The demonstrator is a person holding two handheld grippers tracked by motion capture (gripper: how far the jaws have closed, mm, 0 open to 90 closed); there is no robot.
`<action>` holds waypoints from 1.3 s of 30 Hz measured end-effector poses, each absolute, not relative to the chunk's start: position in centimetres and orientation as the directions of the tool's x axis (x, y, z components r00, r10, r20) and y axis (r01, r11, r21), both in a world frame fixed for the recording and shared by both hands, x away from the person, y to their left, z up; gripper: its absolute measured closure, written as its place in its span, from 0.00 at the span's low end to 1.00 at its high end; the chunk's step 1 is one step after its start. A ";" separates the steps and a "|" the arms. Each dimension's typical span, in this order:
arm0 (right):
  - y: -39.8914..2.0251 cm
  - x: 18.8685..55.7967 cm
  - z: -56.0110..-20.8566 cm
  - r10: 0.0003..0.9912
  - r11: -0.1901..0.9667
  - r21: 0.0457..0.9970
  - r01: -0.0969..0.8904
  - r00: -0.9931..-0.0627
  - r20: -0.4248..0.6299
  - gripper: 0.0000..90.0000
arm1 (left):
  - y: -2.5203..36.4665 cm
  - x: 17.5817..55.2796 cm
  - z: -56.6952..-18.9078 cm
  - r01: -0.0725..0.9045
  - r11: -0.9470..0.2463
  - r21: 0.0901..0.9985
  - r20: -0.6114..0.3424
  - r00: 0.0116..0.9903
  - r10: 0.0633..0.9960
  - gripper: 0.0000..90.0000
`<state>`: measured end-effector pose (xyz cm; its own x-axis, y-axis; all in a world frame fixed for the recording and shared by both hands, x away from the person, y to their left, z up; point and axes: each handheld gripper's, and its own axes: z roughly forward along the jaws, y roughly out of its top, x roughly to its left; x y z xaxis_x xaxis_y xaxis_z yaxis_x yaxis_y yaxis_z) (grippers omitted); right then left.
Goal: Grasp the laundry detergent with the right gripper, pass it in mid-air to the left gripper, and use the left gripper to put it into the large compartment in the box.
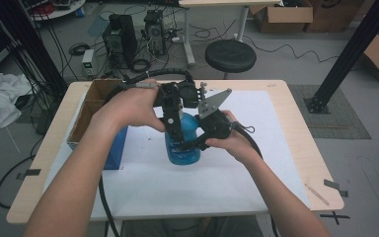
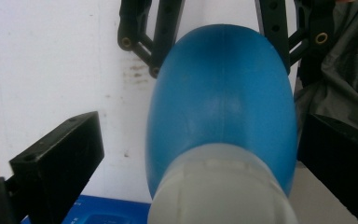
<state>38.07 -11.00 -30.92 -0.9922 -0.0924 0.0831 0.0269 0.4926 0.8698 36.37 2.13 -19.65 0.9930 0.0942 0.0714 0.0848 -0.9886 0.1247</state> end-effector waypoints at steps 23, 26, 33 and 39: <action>-11.3 38.2 -30.9 -0.089 0.491 0.871 0.032 -0.992 0.087 0.50 | 2.2 36.3 -19.7 0.078 -0.989 0.122 0.075 0.993 0.087 0.16; -11.3 38.2 -30.9 -0.088 0.488 0.872 0.035 -0.992 0.089 0.50 | 2.1 36.3 -19.7 0.073 -0.990 0.119 0.081 0.993 0.083 0.18; -11.3 38.1 -31.0 -0.088 0.494 0.869 0.035 -0.992 0.090 0.50 | 1.9 36.3 -19.8 0.065 -0.991 0.113 0.093 0.993 0.076 0.21; -11.3 38.1 -31.0 -0.089 0.494 0.868 0.035 -0.992 0.091 0.50 | 2.0 36.3 -19.9 0.067 -0.992 0.111 0.104 0.991 0.079 0.26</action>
